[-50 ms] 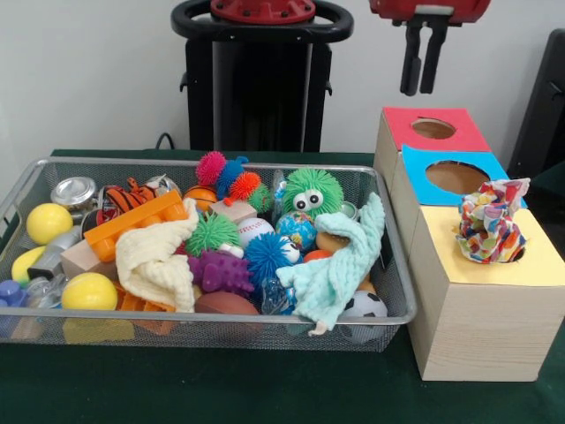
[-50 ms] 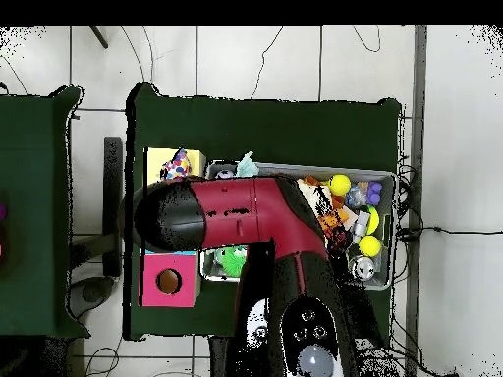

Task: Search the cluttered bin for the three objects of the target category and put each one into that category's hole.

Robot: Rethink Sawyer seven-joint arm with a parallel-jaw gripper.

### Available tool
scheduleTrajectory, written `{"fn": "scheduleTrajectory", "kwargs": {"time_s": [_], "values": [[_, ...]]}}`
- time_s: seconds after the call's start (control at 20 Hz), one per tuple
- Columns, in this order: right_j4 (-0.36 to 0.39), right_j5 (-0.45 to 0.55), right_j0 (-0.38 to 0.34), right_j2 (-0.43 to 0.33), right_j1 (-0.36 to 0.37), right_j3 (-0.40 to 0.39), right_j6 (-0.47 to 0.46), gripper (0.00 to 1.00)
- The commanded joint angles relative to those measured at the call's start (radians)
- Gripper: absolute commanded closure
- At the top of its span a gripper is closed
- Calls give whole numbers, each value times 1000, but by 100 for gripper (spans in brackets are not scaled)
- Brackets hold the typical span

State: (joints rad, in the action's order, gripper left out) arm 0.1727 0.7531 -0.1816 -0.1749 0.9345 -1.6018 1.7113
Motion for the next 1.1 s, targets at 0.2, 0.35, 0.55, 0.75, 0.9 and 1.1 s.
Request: {"fn": "scheduleTrajectory", "kwargs": {"time_s": [0.2, 0.35, 0.55, 0.75, 0.9, 1.1], "values": [[-177, -126, -21, -38, -56, -88, 225, 100], [-197, -155, -10, -25, -63, -106, 223, 100], [-199, -202, 5, -4, -80, -110, 221, 100], [-155, -187, 44, 50, -87, -78, 209, 100], [-131, -173, 70, 86, -100, -55, 207, 100], [-146, -179, 88, 107, -112, -54, 211, 100]]}}
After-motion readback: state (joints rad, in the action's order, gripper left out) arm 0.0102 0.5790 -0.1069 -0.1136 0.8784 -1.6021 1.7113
